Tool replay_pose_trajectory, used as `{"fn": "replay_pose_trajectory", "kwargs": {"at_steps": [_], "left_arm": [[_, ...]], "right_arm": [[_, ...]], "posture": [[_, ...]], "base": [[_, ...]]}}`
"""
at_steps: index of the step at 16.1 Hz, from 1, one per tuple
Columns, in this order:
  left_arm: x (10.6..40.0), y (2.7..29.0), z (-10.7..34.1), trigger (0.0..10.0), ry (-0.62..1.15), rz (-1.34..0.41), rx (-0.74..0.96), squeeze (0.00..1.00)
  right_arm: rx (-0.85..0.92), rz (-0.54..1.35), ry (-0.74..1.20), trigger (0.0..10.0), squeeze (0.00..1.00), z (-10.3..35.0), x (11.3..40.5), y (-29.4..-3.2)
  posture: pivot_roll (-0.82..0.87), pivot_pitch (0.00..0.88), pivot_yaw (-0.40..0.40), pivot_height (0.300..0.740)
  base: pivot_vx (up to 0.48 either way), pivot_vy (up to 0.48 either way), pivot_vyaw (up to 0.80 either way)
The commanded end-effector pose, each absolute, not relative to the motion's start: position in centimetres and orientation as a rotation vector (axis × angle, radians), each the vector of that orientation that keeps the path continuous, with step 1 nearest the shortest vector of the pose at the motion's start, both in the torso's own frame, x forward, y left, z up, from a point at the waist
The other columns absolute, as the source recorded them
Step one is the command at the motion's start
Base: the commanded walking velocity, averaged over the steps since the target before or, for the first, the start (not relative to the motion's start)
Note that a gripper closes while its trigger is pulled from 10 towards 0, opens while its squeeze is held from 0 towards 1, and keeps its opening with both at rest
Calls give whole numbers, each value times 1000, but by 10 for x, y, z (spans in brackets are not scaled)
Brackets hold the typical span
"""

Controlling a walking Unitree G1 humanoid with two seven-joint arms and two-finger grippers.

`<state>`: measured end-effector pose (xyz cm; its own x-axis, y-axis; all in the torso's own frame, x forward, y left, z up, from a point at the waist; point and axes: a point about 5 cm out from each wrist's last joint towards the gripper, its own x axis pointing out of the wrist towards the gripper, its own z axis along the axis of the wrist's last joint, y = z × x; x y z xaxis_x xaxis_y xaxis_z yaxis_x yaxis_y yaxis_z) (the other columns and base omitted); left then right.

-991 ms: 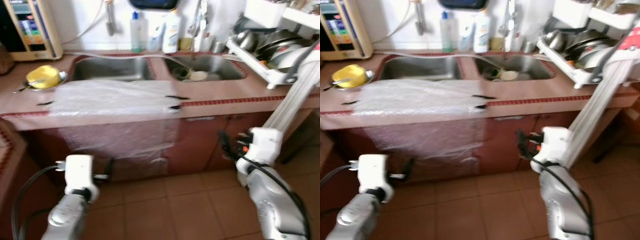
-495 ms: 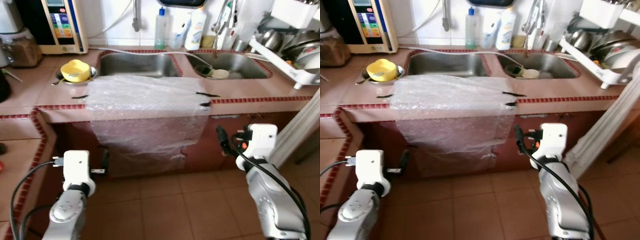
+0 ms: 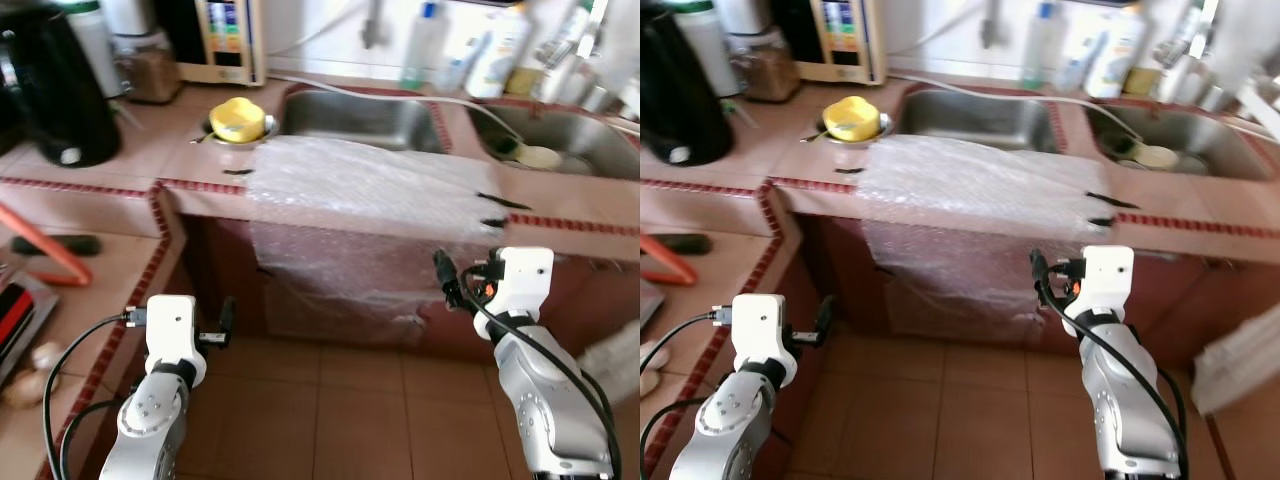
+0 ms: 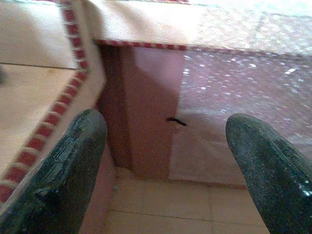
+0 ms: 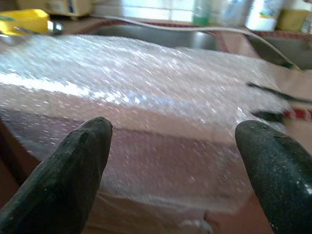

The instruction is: Kitchen organization

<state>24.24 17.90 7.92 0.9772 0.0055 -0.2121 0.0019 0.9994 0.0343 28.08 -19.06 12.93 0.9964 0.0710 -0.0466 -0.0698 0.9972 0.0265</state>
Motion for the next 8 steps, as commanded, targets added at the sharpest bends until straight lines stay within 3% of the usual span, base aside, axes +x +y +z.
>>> {"fn": "replay_pose_trajectory", "kwargs": {"at_steps": [1, 4, 8], "left_arm": [[245, 177, 82, 10000, 198, -4, 44, 0], [245, 179, 91, 10000, 152, -1, 106, 0], [246, 179, 102, 10000, 122, -27, 62, 0]], "right_arm": [[11, 68, 42, 10000, 0, 130, 283, -192], [30, 82, 37, 10000, 0, 128, 284, -189], [56, 99, 13, 10000, 0, 128, 278, -180]], "posture": [[-24, 0, -45, 740], [11, 0, -19, 740], [11, 0, -15, 740]], "base": [[0, 0, 800], [0, 0, 800], [0, 0, 766]]}}
